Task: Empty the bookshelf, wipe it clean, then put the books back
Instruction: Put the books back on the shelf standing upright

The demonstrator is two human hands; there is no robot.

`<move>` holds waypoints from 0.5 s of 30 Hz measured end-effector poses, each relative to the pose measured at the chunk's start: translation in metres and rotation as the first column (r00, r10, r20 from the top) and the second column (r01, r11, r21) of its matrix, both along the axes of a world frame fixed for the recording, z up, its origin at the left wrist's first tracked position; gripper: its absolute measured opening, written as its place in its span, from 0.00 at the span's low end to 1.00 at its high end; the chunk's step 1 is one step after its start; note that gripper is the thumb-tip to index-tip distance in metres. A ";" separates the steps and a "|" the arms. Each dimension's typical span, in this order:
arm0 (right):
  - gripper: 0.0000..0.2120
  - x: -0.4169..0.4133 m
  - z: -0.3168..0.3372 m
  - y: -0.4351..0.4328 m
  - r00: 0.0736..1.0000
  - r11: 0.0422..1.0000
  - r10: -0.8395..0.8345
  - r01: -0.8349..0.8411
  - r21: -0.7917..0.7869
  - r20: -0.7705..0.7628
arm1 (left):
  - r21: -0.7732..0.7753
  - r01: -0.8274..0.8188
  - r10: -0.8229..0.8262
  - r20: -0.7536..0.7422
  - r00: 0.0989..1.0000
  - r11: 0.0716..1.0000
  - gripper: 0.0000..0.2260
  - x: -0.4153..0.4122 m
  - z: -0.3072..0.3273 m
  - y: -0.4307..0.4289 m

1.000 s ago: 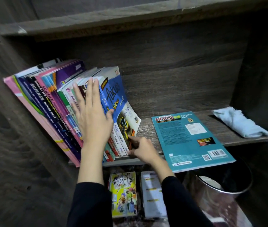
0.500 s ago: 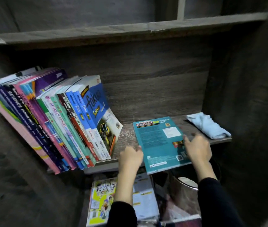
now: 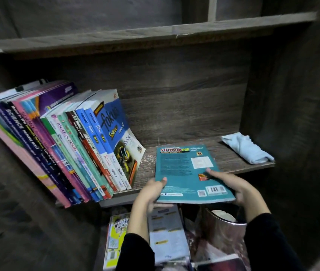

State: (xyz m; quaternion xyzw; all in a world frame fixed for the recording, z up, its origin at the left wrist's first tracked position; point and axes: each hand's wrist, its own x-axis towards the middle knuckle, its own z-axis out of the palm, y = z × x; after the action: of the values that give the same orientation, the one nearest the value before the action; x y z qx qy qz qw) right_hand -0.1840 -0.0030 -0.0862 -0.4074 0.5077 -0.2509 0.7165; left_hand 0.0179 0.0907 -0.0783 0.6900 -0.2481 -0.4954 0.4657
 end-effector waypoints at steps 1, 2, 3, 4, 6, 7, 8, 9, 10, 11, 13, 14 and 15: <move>0.19 0.003 -0.002 0.002 0.998 0.998 0.062 -0.062 -0.004 0.006 | -0.012 -0.008 0.008 -0.012 1.000 1.000 0.11 0.001 0.002 0.001; 0.17 0.005 -0.003 0.002 0.995 0.996 0.090 -0.090 -0.001 0.046 | -0.032 -0.023 0.023 0.000 1.000 0.999 0.11 0.003 0.002 0.001; 0.15 0.007 0.000 0.003 0.990 0.996 0.094 -0.094 -0.009 0.103 | -0.051 -0.036 0.037 0.019 0.999 0.998 0.11 0.004 0.002 0.000; 0.14 0.009 0.003 0.002 0.986 0.995 0.093 -0.088 -0.039 0.141 | -0.071 -0.049 0.051 0.024 0.998 0.996 0.11 0.005 0.002 0.000; 0.15 0.012 0.014 0.002 0.973 0.992 0.085 -0.063 -0.109 0.212 | -0.123 -0.068 0.071 0.020 0.997 0.990 0.10 0.006 0.006 0.001; 0.15 0.013 0.021 0.003 0.966 0.988 0.072 -0.035 -0.148 0.248 | -0.162 -0.075 0.081 0.028 0.996 0.984 0.09 0.008 0.008 0.001; 0.15 0.014 0.028 0.005 0.955 0.982 0.057 0.000 -0.191 0.292 | -0.205 -0.087 0.099 0.047 0.994 0.975 0.07 0.009 0.011 0.001; 0.15 0.016 0.036 0.008 0.943 0.969 0.055 0.028 -0.244 0.328 | -0.246 -0.094 0.123 0.104 0.987 0.965 0.06 0.010 0.015 0.002; 0.15 0.018 0.043 0.011 0.928 0.951 0.055 0.063 -0.303 0.369 | -0.276 -0.085 0.152 0.231 0.961 0.957 0.07 0.011 0.018 0.004; 0.15 0.021 0.052 0.016 0.921 0.918 0.062 0.098 -0.385 0.384 | -0.287 -0.079 0.196 0.407 0.892 0.955 0.11 0.013 0.023 0.007; 0.15 0.033 0.065 0.025 0.939 0.784 0.046 0.178 -0.594 0.342 | -0.370 -0.110 0.345 0.663 0.664 0.923 0.17 0.014 0.038 0.018; 0.15 0.042 0.069 0.028 0.959 0.681 0.010 0.200 -0.704 0.282 | -0.468 -0.128 0.445 0.671 0.593 0.875 0.18 0.014 0.049 0.025; 0.17 0.053 0.071 0.032 0.975 0.579 -0.040 0.202 -0.790 0.219 | -0.565 -0.135 0.535 0.638 0.554 0.814 0.18 0.014 0.060 0.031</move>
State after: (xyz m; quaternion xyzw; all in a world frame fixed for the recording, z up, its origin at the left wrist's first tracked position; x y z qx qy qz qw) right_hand -0.1306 0.0294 -0.0156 -0.6282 0.2992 -0.5374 0.4764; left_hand 0.0323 0.1217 -0.0184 0.7395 -0.3903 0.0246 0.5479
